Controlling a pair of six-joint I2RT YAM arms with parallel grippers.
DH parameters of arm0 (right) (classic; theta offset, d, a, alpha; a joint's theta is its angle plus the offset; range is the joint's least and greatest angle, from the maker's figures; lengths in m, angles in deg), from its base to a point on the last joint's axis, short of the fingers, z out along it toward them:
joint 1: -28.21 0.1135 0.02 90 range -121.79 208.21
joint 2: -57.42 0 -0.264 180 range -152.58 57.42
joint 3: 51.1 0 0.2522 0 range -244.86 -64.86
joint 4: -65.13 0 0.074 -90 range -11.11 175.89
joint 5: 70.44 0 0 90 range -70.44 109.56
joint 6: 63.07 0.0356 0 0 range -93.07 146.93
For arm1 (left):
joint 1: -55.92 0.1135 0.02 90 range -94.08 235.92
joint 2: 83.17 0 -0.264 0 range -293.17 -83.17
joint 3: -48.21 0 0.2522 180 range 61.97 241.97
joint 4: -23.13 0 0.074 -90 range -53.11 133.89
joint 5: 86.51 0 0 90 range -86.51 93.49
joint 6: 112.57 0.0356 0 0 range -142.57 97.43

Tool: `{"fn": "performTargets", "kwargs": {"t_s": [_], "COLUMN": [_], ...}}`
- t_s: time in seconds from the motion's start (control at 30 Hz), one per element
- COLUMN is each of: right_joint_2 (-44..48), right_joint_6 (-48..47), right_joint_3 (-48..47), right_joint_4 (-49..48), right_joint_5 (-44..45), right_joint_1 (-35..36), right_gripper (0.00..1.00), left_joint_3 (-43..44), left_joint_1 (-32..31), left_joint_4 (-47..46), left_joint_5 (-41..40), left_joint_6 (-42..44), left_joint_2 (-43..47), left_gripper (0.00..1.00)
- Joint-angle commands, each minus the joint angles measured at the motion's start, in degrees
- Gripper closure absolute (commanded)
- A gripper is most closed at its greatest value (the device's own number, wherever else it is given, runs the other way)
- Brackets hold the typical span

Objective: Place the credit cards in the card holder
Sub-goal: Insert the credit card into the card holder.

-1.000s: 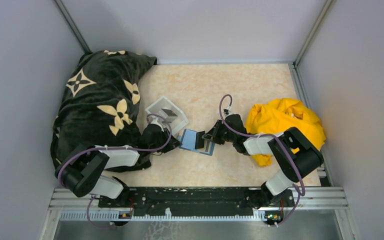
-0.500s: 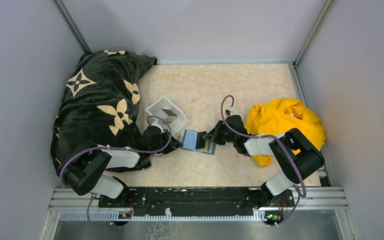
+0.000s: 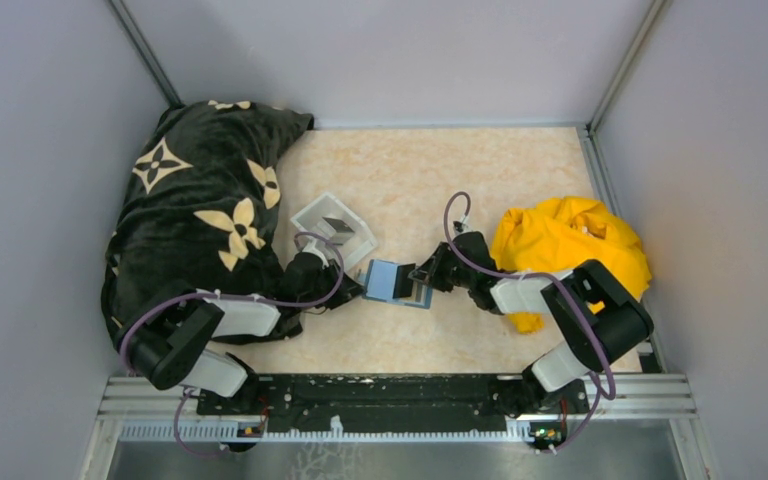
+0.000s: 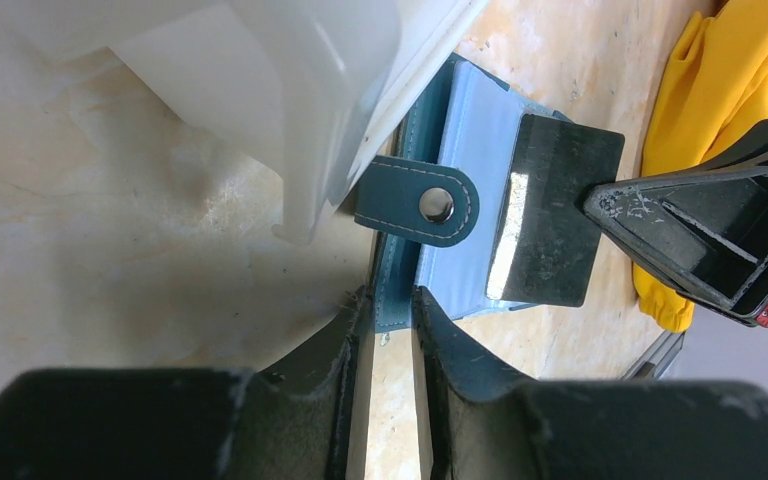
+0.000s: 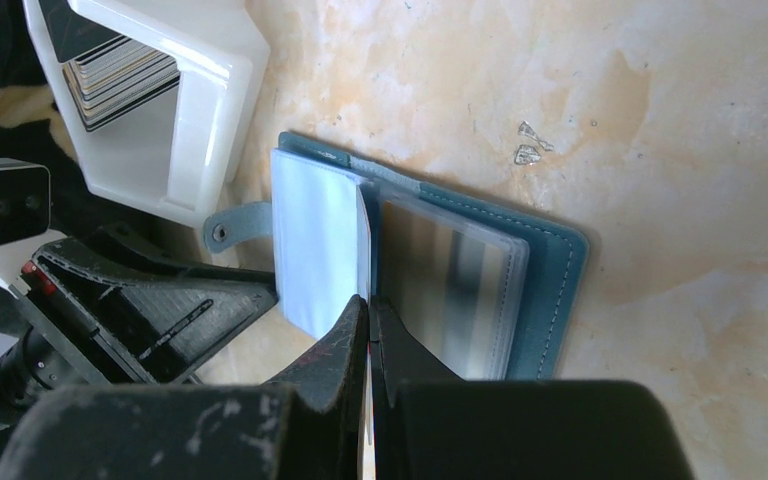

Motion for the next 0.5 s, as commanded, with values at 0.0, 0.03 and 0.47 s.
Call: {"fn": "performTargets", "kwargs": {"t_s": [0.0,0.03,0.47], "right_joint_2": [0.91,0.69,-3.15], "right_joint_6": [-0.69,-0.73,-0.64], "right_joint_3": [0.38,0.35,-0.13], "right_joint_4": [-0.90,-1.05,-2.12], "right_joint_5": [1.11,1.04,1.06], "right_joint_1": [0.45,0.40,0.61], "right_gripper": [1.00,1.00,1.00], "left_joint_3": [-1.44,-1.39,-1.49], "left_joint_1": [-0.71,-0.71,-1.32], "left_joint_4": [2.06,1.93,0.23], "left_joint_5": [0.24,0.30,0.97], "left_joint_6": [0.03,-0.01,-0.47], "left_joint_2": [-1.31,-1.40,-2.81], "left_gripper": [0.73,0.73,0.74]}}
